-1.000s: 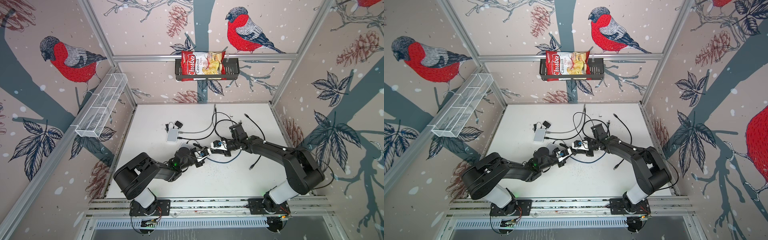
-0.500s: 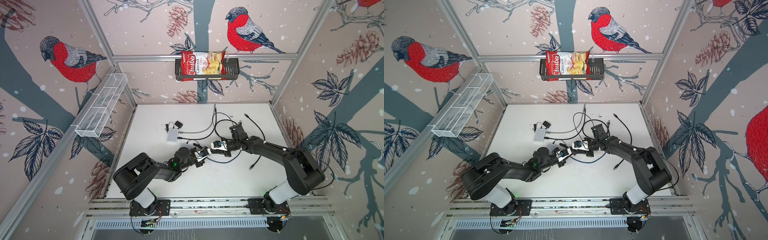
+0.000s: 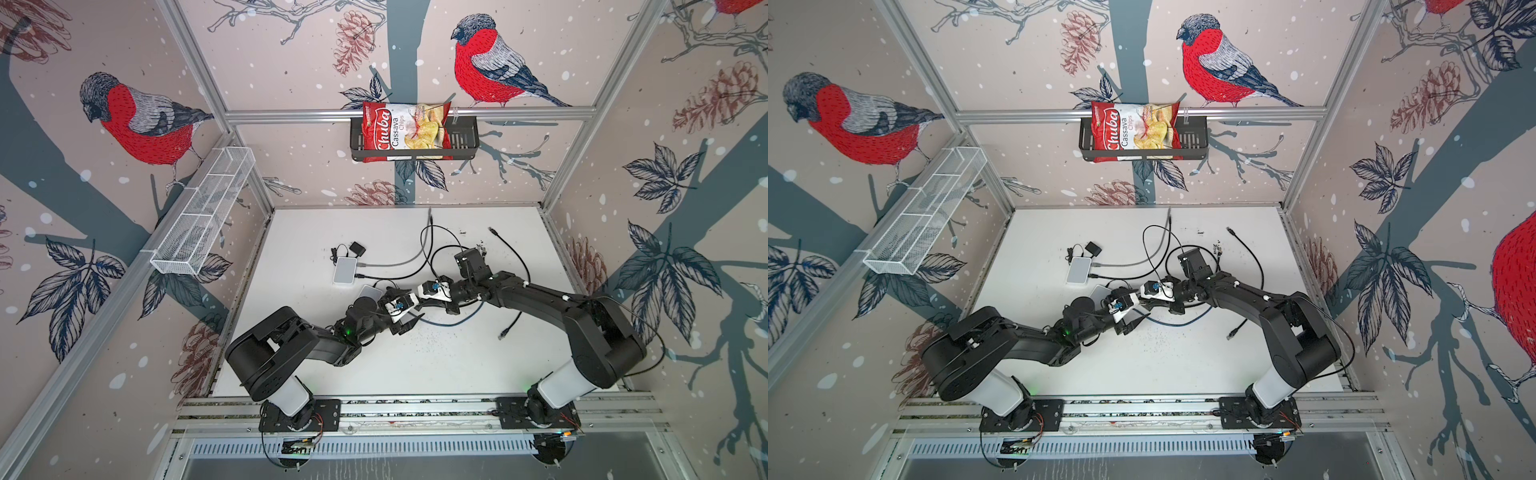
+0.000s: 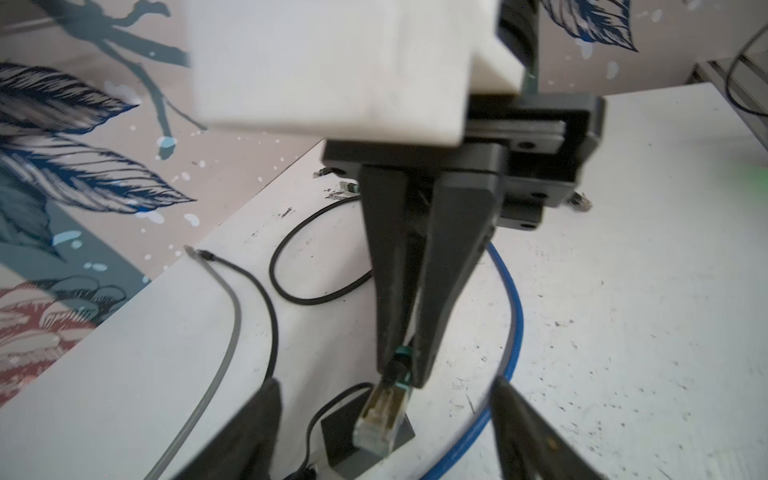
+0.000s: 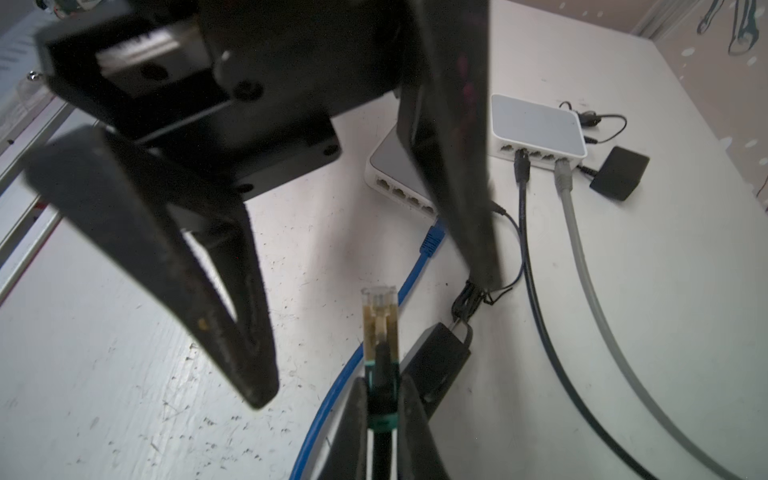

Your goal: Insert the plug into the switch port

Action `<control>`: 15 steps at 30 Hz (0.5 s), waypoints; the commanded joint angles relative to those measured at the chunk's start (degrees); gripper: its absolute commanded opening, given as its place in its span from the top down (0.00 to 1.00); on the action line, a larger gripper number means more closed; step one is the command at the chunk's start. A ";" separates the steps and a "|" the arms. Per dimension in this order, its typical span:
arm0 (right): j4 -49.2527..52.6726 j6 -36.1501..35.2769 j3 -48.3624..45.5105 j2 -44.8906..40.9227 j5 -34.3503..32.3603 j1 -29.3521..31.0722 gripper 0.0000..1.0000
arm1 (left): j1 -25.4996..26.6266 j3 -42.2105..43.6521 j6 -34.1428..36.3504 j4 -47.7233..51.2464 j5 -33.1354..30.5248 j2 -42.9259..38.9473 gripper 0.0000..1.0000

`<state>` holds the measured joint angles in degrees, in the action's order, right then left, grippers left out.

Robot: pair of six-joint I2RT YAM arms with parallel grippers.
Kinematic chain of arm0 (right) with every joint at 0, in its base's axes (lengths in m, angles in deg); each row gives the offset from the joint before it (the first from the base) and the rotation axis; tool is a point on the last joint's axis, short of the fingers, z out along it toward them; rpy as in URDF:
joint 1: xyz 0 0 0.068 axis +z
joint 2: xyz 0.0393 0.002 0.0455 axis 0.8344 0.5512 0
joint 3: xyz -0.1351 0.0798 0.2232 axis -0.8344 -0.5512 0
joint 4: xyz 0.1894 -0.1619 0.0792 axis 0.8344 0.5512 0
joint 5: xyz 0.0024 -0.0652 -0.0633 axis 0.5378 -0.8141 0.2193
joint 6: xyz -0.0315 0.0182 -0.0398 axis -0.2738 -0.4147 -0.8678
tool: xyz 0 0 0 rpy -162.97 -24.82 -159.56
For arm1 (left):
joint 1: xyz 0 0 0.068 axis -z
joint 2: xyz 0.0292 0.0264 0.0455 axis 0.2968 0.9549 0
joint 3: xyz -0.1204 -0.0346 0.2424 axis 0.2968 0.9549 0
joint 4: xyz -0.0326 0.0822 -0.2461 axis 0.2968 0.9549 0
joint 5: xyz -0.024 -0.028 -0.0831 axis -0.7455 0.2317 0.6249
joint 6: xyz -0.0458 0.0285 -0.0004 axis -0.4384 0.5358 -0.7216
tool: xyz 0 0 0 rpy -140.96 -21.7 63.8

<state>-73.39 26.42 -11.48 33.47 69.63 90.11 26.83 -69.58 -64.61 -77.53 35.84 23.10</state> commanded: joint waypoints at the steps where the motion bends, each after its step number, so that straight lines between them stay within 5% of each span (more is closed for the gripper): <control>1: -2.15 6.01 0.07 0.12 -3.54 1.03 0.98 | -0.06 0.83 -4.46 -3.92 -6.15 -2.20 0.15; 3: -3.35 9.41 -0.13 0.05 -5.38 1.65 0.98 | -0.26 1.28 -7.11 -1.90 -9.91 -4.82 0.03; 9: -7.32 18.87 -0.92 -0.29 -11.15 4.28 0.98 | -2.91 -0.59 -22.34 17.62 -22.18 -15.36 0.03; 15: -7.92 25.10 0.05 0.45 -15.82 7.76 0.98 | -8.24 0.98 -30.94 30.52 -22.10 -24.67 0.03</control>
<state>-79.29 45.89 -12.17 33.53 57.09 96.80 19.82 -69.66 -88.59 -55.83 15.99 1.13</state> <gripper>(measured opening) 0.109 0.976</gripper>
